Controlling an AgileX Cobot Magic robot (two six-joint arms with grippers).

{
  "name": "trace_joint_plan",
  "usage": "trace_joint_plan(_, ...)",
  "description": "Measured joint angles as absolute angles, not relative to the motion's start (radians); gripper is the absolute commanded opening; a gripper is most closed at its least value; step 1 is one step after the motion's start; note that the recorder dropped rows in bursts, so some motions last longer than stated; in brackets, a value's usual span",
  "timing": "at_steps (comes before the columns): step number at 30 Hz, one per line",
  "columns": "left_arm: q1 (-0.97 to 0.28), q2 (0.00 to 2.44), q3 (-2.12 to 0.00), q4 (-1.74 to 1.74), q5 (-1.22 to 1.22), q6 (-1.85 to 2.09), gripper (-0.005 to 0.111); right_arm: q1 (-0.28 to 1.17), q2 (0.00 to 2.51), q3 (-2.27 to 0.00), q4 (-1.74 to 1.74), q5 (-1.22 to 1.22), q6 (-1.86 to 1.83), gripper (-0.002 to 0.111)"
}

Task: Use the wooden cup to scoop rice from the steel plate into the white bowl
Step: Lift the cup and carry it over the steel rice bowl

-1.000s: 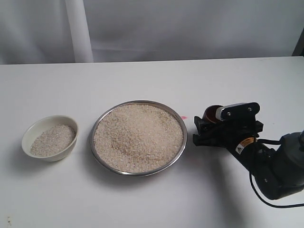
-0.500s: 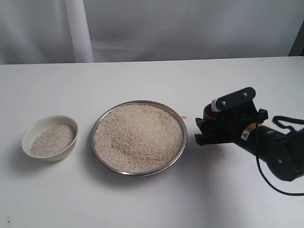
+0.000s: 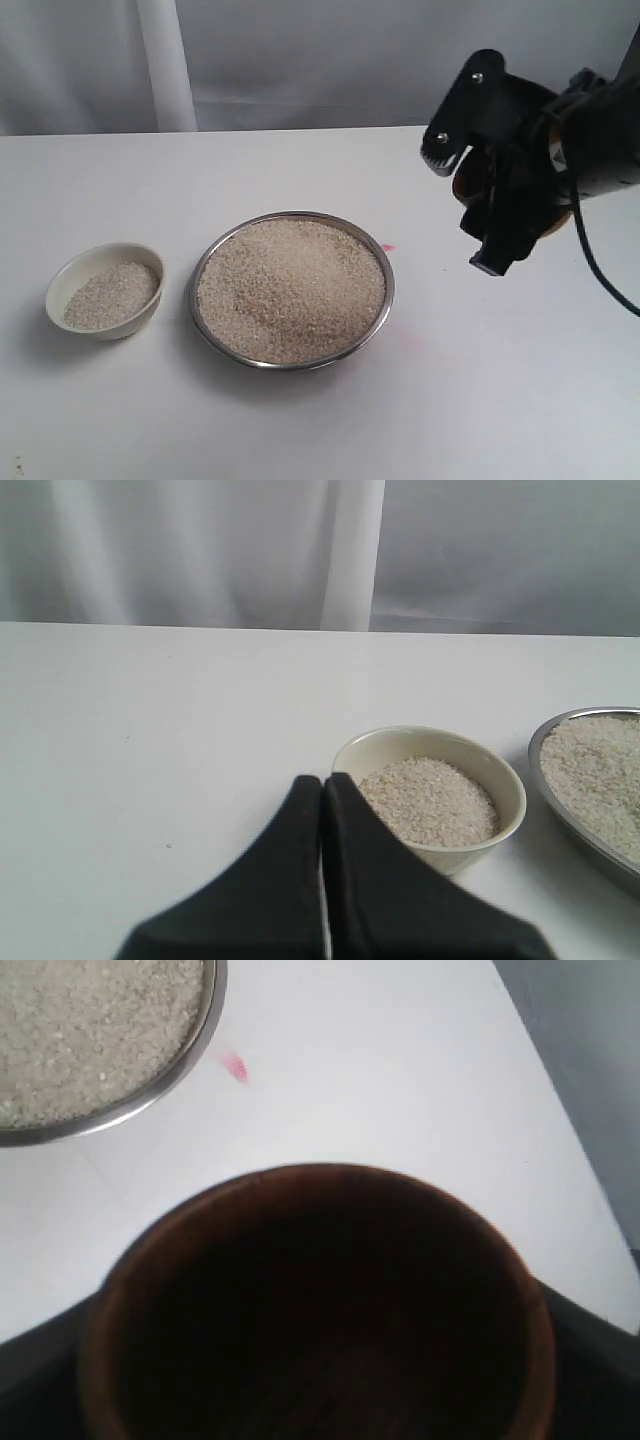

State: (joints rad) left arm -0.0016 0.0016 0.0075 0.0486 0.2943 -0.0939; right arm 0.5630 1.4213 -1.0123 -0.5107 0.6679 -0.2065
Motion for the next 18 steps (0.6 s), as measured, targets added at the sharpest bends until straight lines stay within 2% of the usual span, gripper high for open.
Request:
trace_joint_plan(9,-0.002,0.002,0.008,0.049,0.294,-0.094,0.0,0.787,1.758,-1.391,-0.78,1.003,-0.28,0.0)
trace_joint_plan(18,-0.002,0.002,0.008,0.049,0.294,-0.094,0.0,0.858,1.997,-1.515,-0.994,1.145,-0.405,0.0)
